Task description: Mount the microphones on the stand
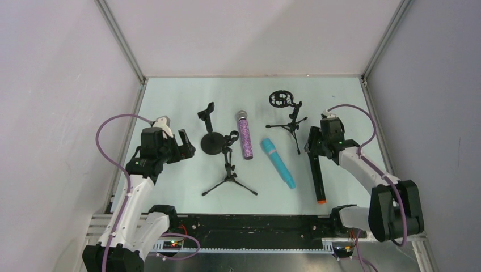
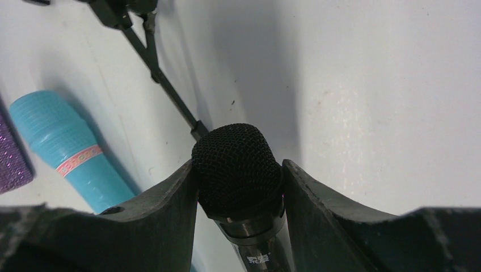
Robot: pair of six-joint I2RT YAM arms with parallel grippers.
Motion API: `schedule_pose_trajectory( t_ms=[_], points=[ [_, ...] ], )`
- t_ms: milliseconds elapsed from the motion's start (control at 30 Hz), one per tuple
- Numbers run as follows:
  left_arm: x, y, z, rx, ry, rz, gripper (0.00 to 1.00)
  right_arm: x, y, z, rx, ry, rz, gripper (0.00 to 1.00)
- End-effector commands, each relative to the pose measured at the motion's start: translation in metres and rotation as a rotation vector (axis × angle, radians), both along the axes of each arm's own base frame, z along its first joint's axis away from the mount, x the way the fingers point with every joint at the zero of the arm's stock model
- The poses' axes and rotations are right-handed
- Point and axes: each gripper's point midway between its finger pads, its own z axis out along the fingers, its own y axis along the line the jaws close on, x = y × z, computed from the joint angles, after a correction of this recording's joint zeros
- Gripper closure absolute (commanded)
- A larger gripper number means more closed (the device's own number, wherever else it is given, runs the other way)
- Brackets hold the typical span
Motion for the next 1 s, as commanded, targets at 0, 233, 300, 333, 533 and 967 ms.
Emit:
schedule_pose_trajectory(
  t_ms=[0, 233, 300, 333, 533, 967],
  points=[
    [0.006, 0.004, 0.013, 0.012, -0.04, 0.016, 0.0, 0.028, 0.0, 0.001, 0.02, -0.071, -0.041, 0.89],
    [0.005, 0.006, 0.013, 0.019, -0.039, 0.023, 0.0, 0.034, 0.0, -0.011, 0.015, -0.03, -0.048, 0.56],
    [0.005, 0.007, 0.013, 0.021, -0.04, 0.026, 0.0, 0.034, 0.0, -0.01, 0.016, -0.03, -0.049, 0.47],
    [0.005, 0.007, 0.014, 0.022, -0.041, 0.026, 0.0, 0.033, 0.0, -0.01, 0.014, -0.03, -0.05, 0.45],
    [0.005, 0.007, 0.014, 0.023, -0.043, 0.029, 0.0, 0.032, -0.003, -0.006, 0.007, -0.037, -0.061, 0.27],
    [0.007, 0.017, 0.018, 0.049, -0.058, 0.086, 0.0, 0.02, 0.007, 0.027, 0.078, -0.096, -0.021, 0.15]
  ],
)
